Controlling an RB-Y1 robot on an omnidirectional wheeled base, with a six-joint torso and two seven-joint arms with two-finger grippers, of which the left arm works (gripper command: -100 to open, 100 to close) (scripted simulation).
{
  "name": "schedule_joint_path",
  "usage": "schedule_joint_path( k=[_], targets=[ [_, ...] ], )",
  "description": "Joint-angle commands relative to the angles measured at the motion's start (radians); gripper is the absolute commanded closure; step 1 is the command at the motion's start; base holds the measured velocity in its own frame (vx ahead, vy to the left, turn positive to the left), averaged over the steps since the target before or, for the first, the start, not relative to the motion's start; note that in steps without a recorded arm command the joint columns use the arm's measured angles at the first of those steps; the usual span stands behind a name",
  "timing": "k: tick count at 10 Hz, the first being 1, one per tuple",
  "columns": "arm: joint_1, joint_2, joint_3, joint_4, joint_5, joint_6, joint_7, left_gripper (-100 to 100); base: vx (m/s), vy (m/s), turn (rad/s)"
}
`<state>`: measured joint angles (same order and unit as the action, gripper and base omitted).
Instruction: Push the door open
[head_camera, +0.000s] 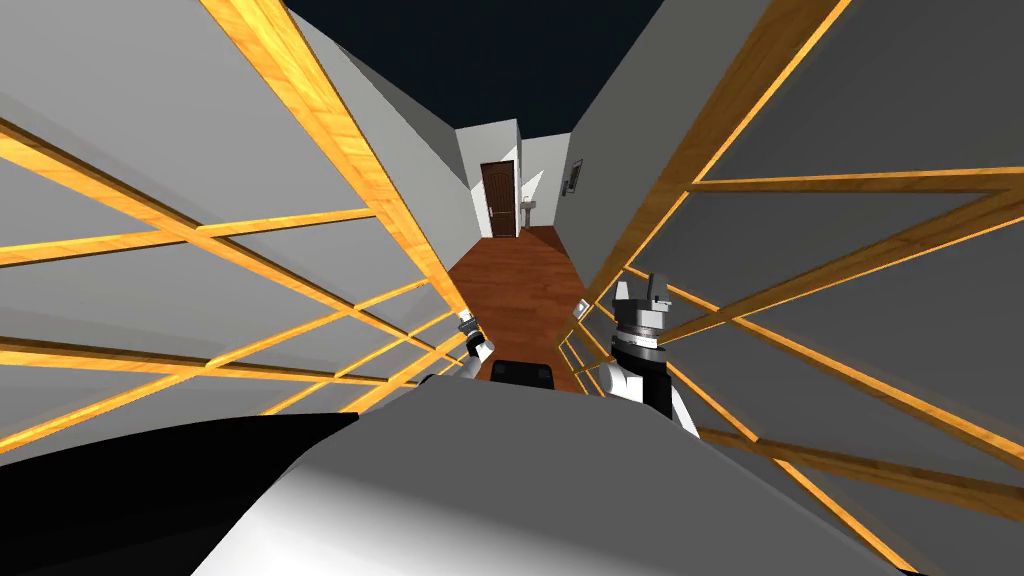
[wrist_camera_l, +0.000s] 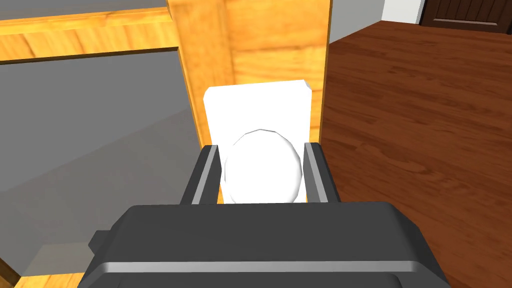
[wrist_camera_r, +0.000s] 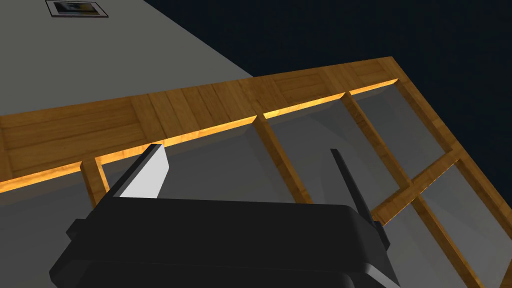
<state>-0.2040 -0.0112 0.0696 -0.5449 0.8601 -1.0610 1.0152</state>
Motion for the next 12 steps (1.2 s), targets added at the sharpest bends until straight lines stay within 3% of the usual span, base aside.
schedule_joint_path(
  k=[1, 3, 5, 6, 7, 9, 12],
  targets=[
    [-0.022, 0.026, 0.012, 0.044, 0.007, -0.029, 0.015, 100, 0.156, 0.102, 0.052],
    [-0.022, 0.042, 0.03, 0.046, 0.024, -0.037, 0.009, 100, 0.204, 0.086, 0.083],
    [-0.022, 0.042, 0.03, 0.058, 0.024, -0.037, 0.009, 100, 0.094, 0.043, -0.006],
    [-0.023, 0.047, 0.05, 0.049, 0.042, -0.046, 0.003, 100, 0.184, 0.051, 0.087],
    [-0.023, 0.047, 0.05, 0.03, 0.042, -0.046, 0.003, 100, 0.177, 0.047, 0.125],
    [-0.023, 0.047, 0.054, 0.049, 0.046, -0.047, 0.001, 100, 0.064, 0.015, 0.003],
    [-0.025, 0.03, 0.082, 0.053, 0.071, -0.06, -0.008, 100, 0.179, 0.002, 0.095]
  ],
)
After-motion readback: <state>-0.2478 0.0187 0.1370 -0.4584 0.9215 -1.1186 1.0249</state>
